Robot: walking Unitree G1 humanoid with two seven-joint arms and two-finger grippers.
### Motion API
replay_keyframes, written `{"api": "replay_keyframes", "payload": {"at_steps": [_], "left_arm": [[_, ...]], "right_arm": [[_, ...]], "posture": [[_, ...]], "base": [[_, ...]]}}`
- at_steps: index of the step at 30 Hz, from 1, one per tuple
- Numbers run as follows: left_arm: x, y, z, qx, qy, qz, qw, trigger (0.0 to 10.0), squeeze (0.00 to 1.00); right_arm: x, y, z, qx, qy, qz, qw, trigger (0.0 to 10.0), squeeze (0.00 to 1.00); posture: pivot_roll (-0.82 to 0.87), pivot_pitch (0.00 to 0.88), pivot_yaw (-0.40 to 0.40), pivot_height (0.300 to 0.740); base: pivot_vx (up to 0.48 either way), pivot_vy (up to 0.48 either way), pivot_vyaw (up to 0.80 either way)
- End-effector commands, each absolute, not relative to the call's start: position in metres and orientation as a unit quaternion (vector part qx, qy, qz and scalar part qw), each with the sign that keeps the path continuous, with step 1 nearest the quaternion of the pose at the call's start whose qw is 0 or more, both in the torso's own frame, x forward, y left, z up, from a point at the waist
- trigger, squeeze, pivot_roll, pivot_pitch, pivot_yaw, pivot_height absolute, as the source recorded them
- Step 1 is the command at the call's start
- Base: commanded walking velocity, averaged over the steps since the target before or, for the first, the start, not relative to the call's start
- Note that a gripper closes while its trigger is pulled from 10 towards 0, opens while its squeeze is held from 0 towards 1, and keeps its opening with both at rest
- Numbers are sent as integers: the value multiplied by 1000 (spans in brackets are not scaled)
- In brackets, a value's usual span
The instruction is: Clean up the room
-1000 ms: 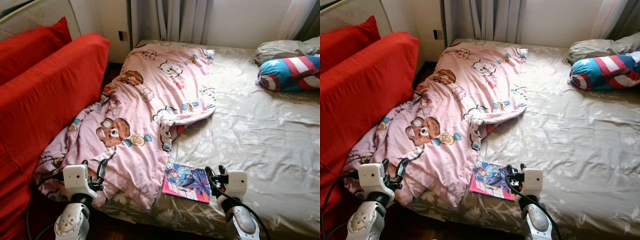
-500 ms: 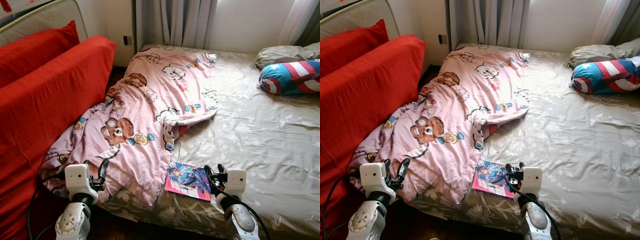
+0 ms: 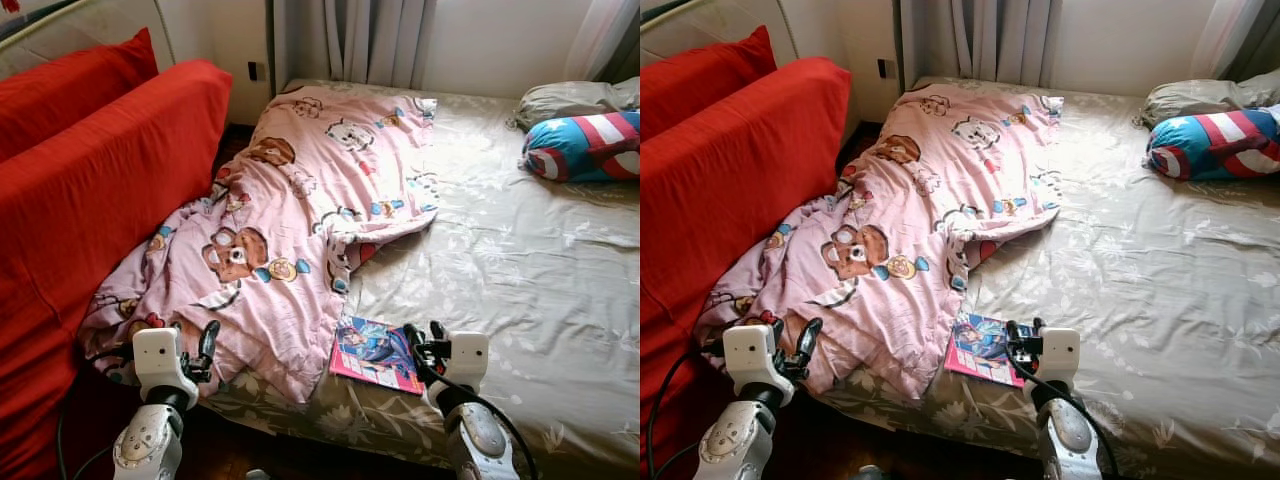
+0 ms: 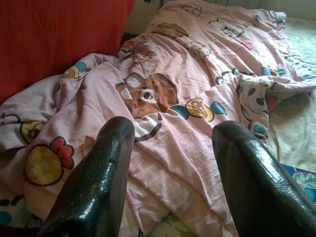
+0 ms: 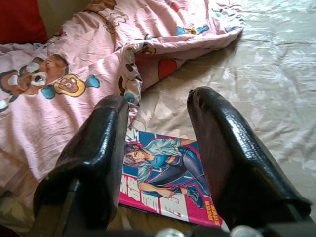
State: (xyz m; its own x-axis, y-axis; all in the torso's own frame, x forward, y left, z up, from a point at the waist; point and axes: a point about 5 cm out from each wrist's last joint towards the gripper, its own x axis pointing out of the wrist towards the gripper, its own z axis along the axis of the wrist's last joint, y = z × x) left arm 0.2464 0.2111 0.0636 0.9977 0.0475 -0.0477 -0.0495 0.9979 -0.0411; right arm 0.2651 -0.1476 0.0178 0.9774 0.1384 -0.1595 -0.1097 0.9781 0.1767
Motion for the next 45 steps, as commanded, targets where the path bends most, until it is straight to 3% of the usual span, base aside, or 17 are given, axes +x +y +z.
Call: {"api": "replay_keyframes", "payload": {"at_steps": [1, 45], "left_arm": [[246, 211, 64, -18, 26, 24, 999, 10000, 0], [245, 206, 66, -20, 33, 6, 999, 10000, 0]], "right_arm": [[263, -146, 15, 89, 90, 65, 990, 10000, 0], [267, -146, 12, 84, 100, 47, 990, 10000, 0]], "posture": [[-17, 117, -12, 651], [-5, 120, 8, 636]], "base": [[0, 0, 0], [0, 0, 0]]}}
